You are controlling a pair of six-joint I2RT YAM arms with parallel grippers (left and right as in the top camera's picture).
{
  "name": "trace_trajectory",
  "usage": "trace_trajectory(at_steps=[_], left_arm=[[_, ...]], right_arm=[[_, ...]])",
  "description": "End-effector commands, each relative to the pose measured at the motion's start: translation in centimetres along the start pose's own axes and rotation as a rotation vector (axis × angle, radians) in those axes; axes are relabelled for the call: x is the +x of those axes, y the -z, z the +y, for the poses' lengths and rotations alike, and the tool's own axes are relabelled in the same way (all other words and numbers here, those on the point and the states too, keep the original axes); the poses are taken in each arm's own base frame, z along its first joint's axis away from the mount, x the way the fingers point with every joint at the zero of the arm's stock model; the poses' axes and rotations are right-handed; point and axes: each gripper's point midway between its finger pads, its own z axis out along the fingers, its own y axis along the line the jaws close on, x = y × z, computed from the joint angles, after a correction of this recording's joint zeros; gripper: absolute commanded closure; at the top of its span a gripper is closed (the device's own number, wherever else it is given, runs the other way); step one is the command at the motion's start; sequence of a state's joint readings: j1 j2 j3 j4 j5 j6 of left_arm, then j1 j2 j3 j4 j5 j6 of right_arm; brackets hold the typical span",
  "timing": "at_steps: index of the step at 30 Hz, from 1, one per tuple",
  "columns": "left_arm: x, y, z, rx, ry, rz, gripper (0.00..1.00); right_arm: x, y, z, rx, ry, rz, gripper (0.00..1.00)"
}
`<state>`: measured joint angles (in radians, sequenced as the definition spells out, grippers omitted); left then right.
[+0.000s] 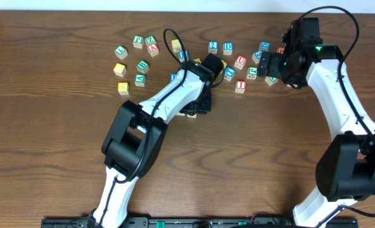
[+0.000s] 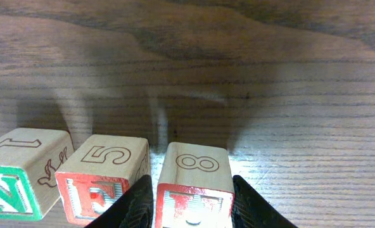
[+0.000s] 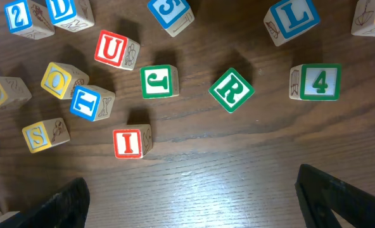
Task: Spell out NEURIPS
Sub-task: 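Open the left gripper to release the red U block, then raise the left arm away and swing the right gripper toward the row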
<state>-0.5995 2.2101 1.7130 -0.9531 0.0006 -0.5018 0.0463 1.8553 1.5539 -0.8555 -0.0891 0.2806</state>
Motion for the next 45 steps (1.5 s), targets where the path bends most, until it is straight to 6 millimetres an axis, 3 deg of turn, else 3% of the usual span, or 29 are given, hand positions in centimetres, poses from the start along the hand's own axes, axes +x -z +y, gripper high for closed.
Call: trace_trajectory(at_steps=[1, 11, 34, 39, 45], left_arm=[[0.2, 0.1, 0.4, -0.012, 0.02, 0.003, 0.62], [-0.5, 0.8, 0.2, 0.0, 0.022, -0.016, 0.62], [-2.0, 5.6, 0.6, 0.06, 0.029, -0.116, 0.56], [-2.6, 7.8, 1.1, 0.082, 0.025, -0.166, 0.56], [-3.7, 12.7, 3.0, 0.117, 0.022, -0.276, 0.56]], right_arm=[[0.3, -0.5, -0.5, 0.015, -0.001, 0.013, 0.01], [0.2, -0.5, -0.5, 0.015, -0.001, 0.013, 0.01], [0.2, -0.5, -0.5, 0.015, -0.001, 0.013, 0.01], [0.2, -0.5, -0.5, 0.015, -0.001, 0.013, 0.01], [0.2, -0.5, -0.5, 0.015, -0.001, 0.013, 0.01]])
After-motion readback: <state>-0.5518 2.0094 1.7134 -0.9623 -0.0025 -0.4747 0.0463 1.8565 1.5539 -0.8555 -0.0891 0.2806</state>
